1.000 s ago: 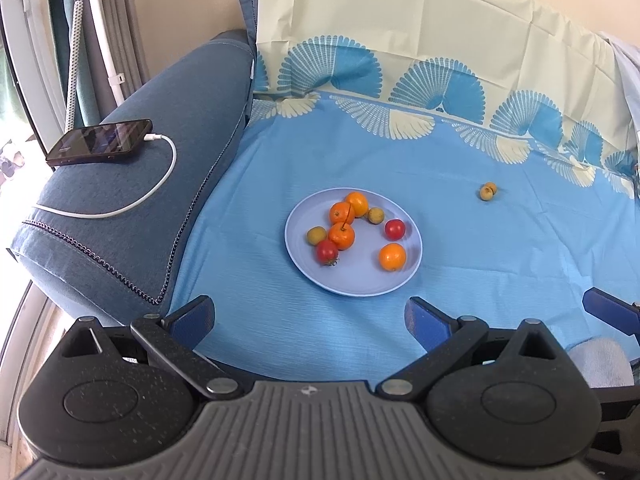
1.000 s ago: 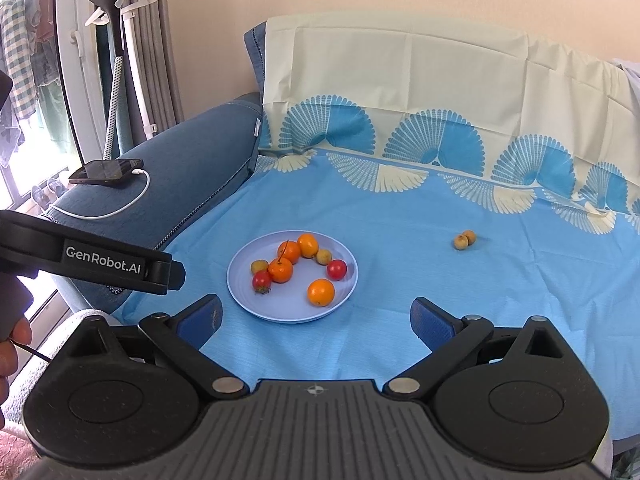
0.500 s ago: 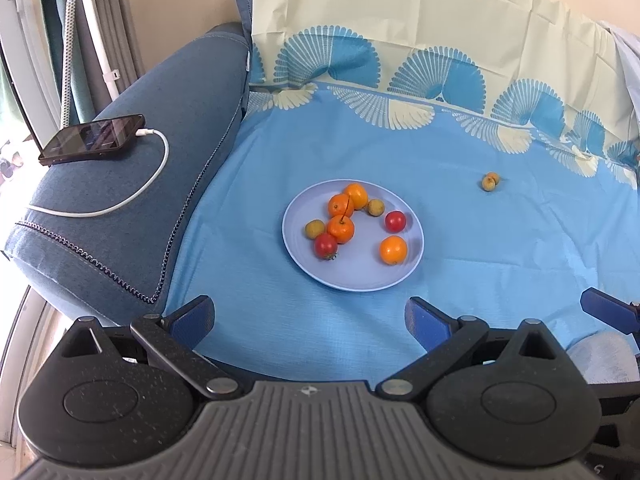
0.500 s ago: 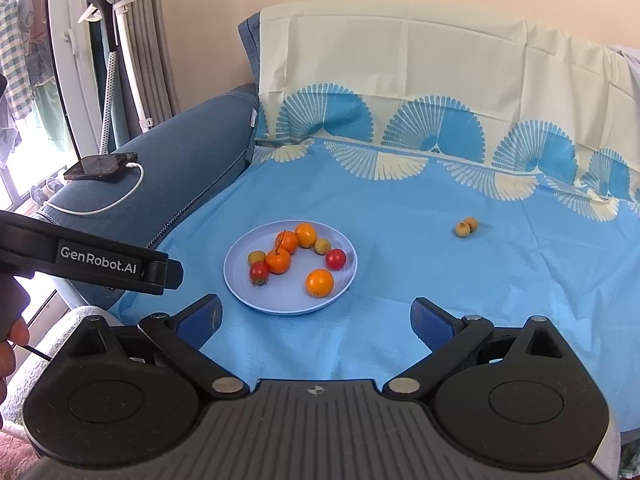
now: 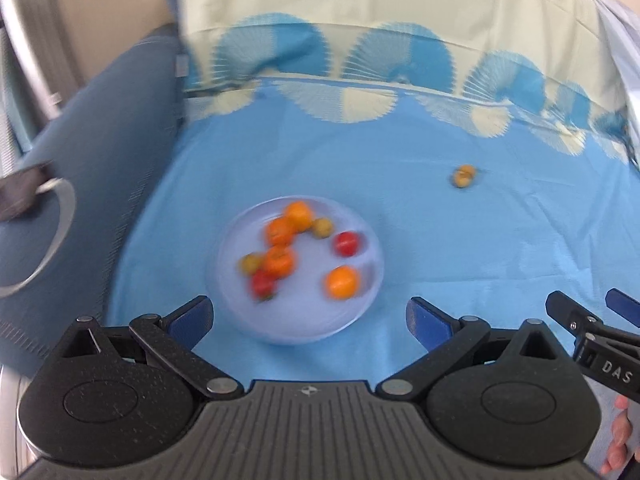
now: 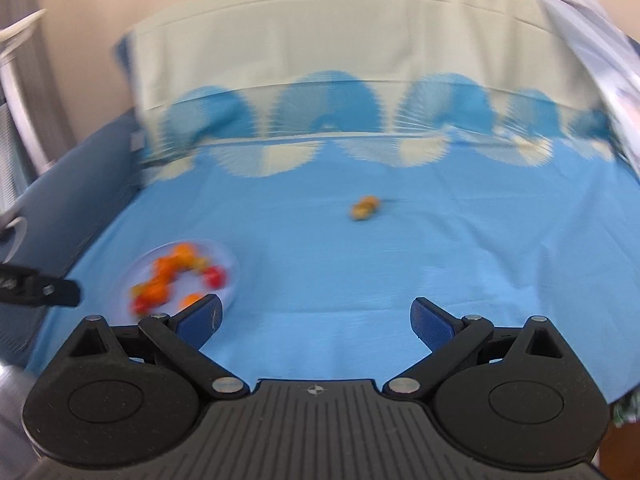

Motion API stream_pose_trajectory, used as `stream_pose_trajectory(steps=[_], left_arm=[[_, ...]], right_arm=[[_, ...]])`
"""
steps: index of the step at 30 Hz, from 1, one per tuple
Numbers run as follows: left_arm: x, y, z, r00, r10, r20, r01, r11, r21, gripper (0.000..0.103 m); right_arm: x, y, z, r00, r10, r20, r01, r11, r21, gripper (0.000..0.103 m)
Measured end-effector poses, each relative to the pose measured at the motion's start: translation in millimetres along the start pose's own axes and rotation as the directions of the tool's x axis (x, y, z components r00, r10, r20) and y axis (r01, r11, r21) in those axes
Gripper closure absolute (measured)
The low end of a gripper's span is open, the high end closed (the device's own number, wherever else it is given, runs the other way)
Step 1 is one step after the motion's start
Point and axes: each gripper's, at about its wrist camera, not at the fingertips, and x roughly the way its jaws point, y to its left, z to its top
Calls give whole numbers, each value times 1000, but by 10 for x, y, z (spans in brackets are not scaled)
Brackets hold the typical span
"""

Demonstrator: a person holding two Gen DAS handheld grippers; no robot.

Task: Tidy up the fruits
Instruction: 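Move left tool to a tan fruit while right tool approaches the other tan fruit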

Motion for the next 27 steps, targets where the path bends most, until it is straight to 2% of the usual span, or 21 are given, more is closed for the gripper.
stream_pose_trajectory(steps=[5,9,11,13,17,21,22,23,24,26,27], left_arm=[[588,-640,514,997,-73,-10,74,993,91,1],[1258,-1203,926,992,-122,-22,124,980,156,1],[1613,-1432,1081,987,-155,-42,160,969,189,6],[1960,-1635,1205,986,-155,-62,164,963,214,11],[2536,-1927,1361,984,-147,-97,167,954,249,12],[2894,-2096,1435,982,-147,-122,175,947,268,18],[2965,-2125,1445,980,-151,-128,181,945,273,28],[3013,-2136,1457,978,-157,-135,189,943,275,45],[3044,-2134,1465,977,-168,-134,199,941,272,46],[3025,-2104,1481,976,-189,-111,213,937,275,74],[3015,-2069,1481,975,-193,-109,216,937,276,74]], right_arm=[[408,-591,124,995,-102,-14,103,991,83,3],[843,-970,252,987,-159,-25,161,981,111,3],[1089,-1134,309,982,-187,-32,190,974,122,3],[1319,-1290,362,979,-201,-47,205,968,142,3],[1722,-1546,441,976,-207,-68,216,962,168,3],[2065,-1668,479,974,-213,-84,224,962,158,3],[2124,-1693,488,974,-212,-86,223,962,156,3],[2207,-1718,495,973,-212,-88,224,962,153,3],[2270,-1734,502,973,-213,-90,225,963,151,3],[2385,-1739,521,973,-211,-92,223,964,142,3],[2432,-1734,533,974,-208,-92,219,966,136,3]])
